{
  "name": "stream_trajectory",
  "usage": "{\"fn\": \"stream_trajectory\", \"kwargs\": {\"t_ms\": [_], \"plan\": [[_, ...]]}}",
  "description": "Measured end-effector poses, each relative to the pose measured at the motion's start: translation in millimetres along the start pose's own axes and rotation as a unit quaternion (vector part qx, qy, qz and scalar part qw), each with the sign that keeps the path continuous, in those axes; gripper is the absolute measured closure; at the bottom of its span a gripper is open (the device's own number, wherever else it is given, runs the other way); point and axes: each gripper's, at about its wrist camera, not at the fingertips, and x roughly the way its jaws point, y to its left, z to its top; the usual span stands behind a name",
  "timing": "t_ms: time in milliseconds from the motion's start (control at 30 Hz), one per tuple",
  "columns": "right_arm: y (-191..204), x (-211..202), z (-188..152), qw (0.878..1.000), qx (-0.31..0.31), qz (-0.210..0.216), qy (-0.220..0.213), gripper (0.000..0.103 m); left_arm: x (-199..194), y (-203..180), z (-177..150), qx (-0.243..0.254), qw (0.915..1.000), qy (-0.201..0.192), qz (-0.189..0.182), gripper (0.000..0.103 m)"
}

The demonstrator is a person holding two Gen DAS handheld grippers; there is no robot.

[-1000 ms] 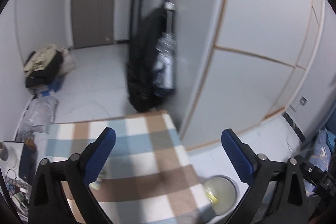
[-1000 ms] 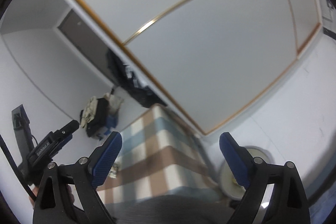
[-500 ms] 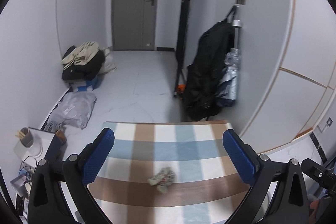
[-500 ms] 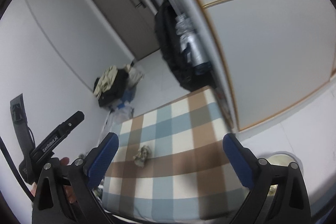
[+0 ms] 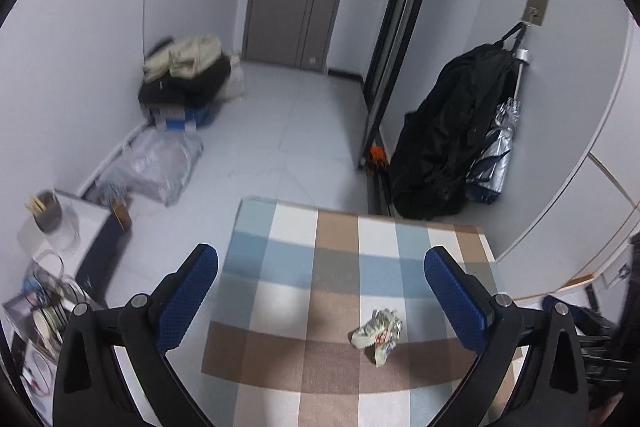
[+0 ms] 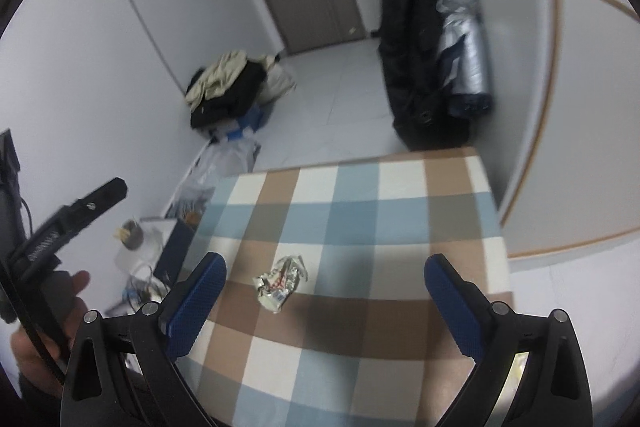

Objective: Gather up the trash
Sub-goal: 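Move both open grippers back over the crumpled wrapper on the table, then grasp the small crumpled wrapper with the left gripper and lift it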

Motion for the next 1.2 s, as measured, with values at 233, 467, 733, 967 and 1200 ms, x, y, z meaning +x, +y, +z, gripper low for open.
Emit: {"fn": "stream_trajectory", "kwargs": {"t_ms": [233, 467, 733, 967, 1200], "plan": [[11.2, 69.8, 0.1, 0.997, -0.031, 0.007, 0.072, 0.009, 16.3, 17.8, 3.5, -0.023, 0.9991, 0.036, -0.002, 0.001], [17.8, 114.2, -8.3, 0.991, -0.06, 0.019, 0.12, 0.033, 30.1, 34.1, 7.2, -0.047, 0.9972, 0.058, 0.006, 0.001], [30.3, 138.8, -20.7, 0.982, -0.116, 0.01, 0.147, 0.051, 49.7, 42.9, 8.5, -0.065, 0.9936, 0.091, 0.011, 0.001], [35.3, 140.2, -16.9, 0.981, -0.129, 0.027, 0.143, 0.079, 64.3, 36.9, 6.4, -0.056, 0.992, 0.111, 0.022, 0.001], [27.8, 130.2, -12.7, 0.981, -0.13, 0.033, 0.142, 0.087, 82.4, 22.1, -1.3, -0.022, 0.9896, 0.14, 0.024, 0.001]]}}
